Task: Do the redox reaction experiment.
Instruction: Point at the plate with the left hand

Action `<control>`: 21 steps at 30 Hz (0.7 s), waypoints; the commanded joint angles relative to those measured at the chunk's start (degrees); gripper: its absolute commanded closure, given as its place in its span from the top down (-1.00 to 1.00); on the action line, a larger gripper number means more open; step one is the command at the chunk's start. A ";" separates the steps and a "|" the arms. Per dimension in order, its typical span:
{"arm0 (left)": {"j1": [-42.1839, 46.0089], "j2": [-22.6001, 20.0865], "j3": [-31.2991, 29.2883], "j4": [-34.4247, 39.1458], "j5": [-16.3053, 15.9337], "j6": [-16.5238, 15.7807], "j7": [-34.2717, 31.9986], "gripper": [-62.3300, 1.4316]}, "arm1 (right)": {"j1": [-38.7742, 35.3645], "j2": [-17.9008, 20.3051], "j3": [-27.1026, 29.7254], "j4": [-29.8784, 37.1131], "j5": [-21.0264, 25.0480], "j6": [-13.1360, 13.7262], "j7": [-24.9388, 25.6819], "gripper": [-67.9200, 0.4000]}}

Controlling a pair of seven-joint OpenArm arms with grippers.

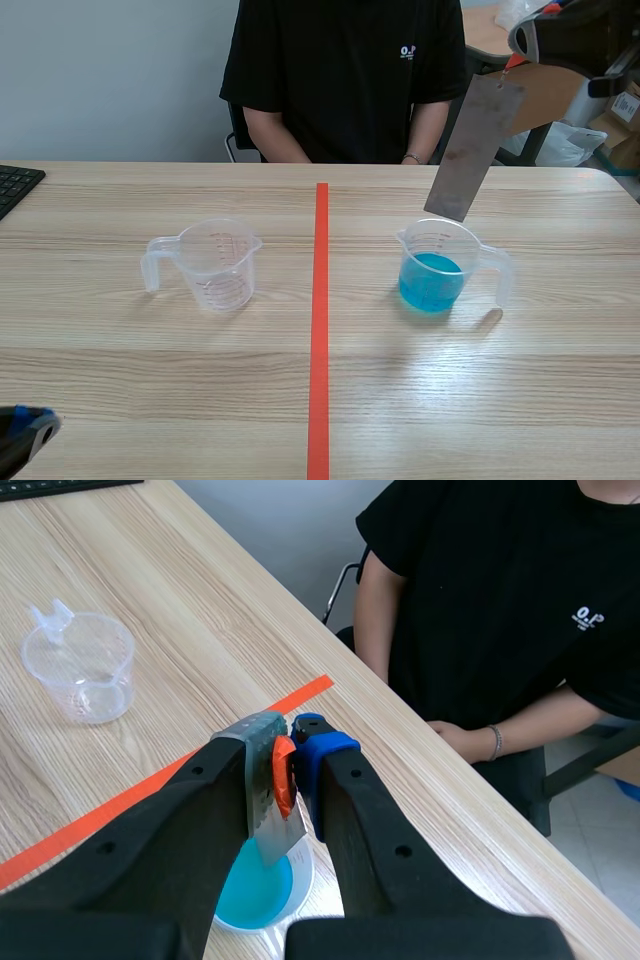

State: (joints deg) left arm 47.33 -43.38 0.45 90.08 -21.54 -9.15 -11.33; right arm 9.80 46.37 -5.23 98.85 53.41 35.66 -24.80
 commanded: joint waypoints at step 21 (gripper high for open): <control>11.87 18.78 -4.28 0.24 0.28 8.46 8.15 -0.82 | 1.31 -2.25 0.72 -1.70 -3.63 -0.24 0.72 -0.94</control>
State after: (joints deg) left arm 58.48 -24.51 -4.03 89.97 -21.08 -0.60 -2.48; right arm 9.80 43.92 -5.23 97.84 50.00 35.66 -24.73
